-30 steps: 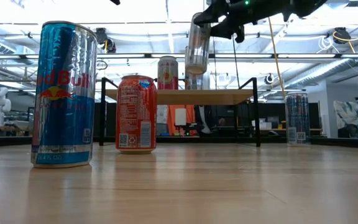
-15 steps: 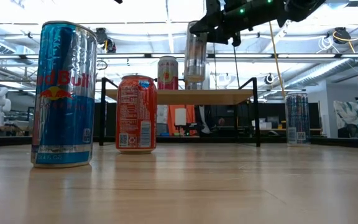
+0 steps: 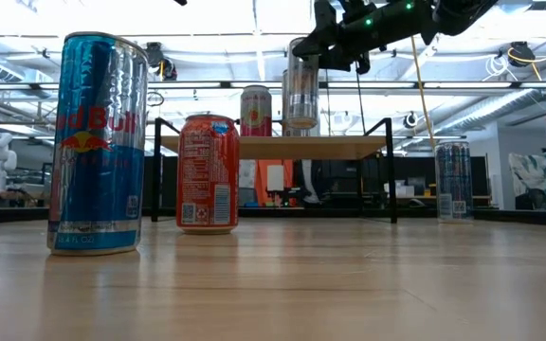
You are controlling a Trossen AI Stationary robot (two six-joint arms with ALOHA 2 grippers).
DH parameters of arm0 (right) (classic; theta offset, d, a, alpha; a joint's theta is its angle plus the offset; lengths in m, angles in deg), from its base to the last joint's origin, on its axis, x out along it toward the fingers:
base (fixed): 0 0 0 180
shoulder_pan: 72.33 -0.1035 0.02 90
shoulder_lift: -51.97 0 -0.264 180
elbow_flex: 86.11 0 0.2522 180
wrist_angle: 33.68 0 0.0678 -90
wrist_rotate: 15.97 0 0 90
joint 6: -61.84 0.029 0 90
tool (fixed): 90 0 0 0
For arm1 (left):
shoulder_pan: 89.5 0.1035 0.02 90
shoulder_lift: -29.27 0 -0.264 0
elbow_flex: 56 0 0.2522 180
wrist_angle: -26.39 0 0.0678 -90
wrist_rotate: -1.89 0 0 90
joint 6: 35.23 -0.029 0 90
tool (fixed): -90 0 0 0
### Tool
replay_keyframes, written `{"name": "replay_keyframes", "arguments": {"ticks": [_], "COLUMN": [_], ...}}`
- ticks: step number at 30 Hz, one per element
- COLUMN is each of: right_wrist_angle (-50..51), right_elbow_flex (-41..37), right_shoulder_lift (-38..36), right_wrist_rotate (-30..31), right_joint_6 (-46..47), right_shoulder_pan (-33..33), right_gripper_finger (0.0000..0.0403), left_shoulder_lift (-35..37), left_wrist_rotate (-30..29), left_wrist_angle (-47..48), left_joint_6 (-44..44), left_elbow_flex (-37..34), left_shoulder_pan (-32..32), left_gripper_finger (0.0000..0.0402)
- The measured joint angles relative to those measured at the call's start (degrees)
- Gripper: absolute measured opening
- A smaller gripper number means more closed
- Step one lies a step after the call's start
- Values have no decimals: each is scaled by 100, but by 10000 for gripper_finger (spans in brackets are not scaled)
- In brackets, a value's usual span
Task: Place canned beverage on shelf
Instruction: Put the white-yellow soda can aligned with the other white-yellow can on the shelf
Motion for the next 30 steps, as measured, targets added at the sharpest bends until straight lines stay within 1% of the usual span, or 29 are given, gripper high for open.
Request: {"name": "replay_keyframes", "arguments": {"ticks": [9, 30], "right_wrist_angle": [-64, 43], "right_elbow_flex": [0, 0], "right_shoulder_lift": [177, 188], "right_wrist_rotate": [-3, 10], "right_joint_6": [35, 134], "right_shoulder_pan": [0, 92], "right_gripper_finger": [234, 235], "left_shoulder_lift": [-2, -2], "left_wrist_rotate": [-4, -25], "left_wrist_angle": [-2, -2], "left_joint_6": [-122, -157], "left_elbow_flex": [0, 0], "left_shoulder_pan": [0, 0], "left_gripper_finger": [386, 386]}}
